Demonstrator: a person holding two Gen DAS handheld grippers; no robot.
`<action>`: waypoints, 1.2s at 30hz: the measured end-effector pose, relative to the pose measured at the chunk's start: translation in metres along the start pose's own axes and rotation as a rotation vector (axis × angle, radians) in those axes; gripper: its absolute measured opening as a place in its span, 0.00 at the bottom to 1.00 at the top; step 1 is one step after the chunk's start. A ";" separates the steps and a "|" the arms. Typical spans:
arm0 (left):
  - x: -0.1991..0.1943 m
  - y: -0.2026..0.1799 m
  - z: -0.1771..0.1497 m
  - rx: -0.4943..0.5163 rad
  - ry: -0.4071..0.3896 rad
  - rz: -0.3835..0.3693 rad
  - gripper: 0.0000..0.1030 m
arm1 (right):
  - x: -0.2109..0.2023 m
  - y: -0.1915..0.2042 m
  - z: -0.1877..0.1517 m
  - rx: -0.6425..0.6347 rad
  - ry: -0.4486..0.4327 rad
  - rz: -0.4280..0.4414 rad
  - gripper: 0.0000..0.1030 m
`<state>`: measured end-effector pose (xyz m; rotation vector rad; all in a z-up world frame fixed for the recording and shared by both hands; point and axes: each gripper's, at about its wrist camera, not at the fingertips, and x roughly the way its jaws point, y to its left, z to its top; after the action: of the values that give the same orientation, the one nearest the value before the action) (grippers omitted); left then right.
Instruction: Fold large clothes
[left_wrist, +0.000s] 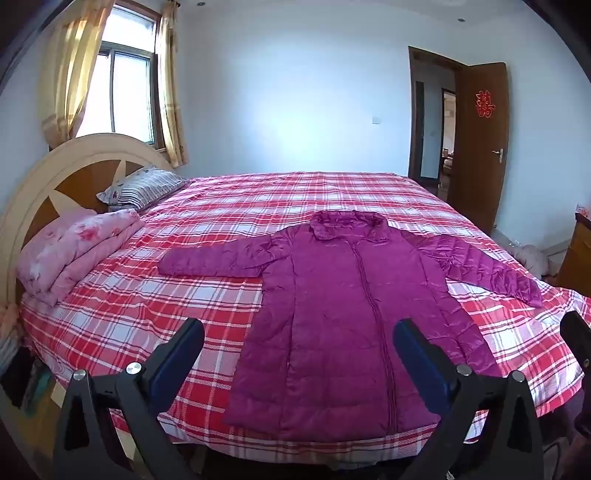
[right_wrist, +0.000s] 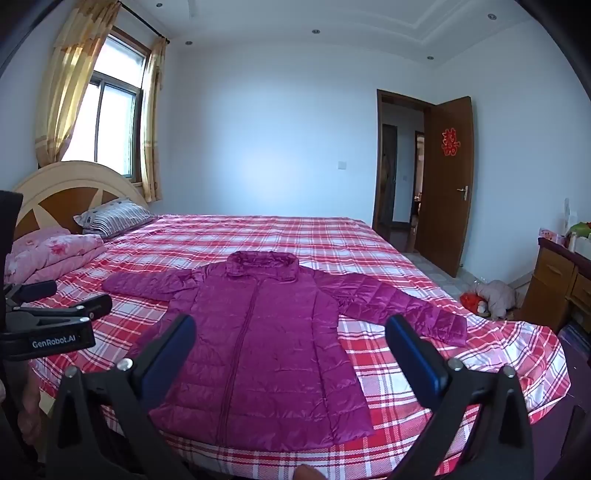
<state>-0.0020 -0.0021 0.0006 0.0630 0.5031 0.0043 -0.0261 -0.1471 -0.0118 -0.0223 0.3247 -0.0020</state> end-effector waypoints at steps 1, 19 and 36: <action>-0.002 -0.002 0.000 0.009 -0.006 0.000 0.99 | 0.000 0.001 0.000 -0.001 -0.001 0.000 1.00; 0.014 0.005 -0.006 -0.043 0.039 -0.006 0.99 | 0.008 0.007 -0.003 0.010 0.016 0.018 1.00; 0.018 0.013 -0.005 -0.070 0.049 -0.010 0.99 | 0.010 0.004 -0.004 0.014 0.015 0.024 1.00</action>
<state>0.0118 0.0114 -0.0119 -0.0084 0.5516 0.0141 -0.0179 -0.1428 -0.0193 -0.0044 0.3401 0.0192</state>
